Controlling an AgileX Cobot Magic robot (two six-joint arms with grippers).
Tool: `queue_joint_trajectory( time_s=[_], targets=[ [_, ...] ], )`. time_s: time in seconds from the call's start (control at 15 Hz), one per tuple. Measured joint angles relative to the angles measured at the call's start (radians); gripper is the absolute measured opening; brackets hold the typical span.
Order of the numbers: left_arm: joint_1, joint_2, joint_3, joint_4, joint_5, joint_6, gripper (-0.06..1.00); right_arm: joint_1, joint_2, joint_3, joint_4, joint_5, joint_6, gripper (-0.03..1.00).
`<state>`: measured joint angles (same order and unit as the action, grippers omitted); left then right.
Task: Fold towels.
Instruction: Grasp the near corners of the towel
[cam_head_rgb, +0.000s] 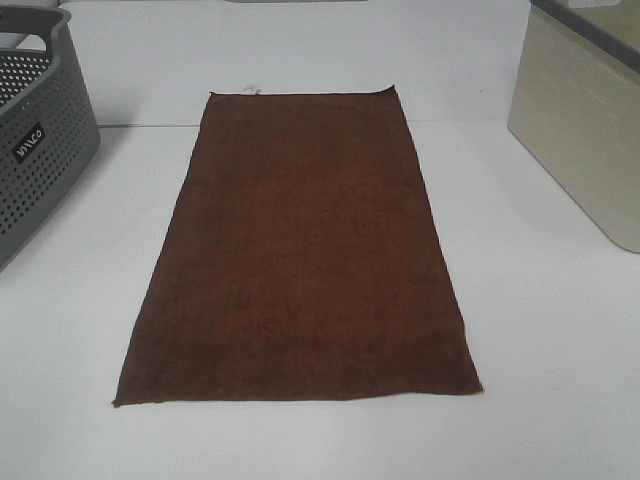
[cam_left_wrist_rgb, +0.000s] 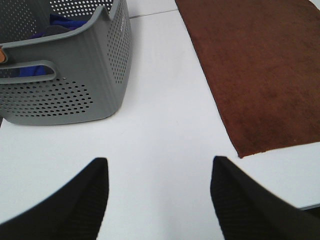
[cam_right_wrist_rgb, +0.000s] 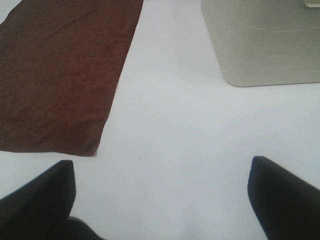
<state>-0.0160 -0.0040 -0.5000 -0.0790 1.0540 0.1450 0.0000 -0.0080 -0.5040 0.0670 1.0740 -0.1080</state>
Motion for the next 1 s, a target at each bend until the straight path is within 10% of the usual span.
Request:
queue_joint_trajectory(
  time_s=[1.0],
  targets=[
    [0.0,0.0,0.0,0.0,0.0,0.0,0.58,0.0,0.0,0.0,0.0,0.0,0.0,0.88]
  ],
)
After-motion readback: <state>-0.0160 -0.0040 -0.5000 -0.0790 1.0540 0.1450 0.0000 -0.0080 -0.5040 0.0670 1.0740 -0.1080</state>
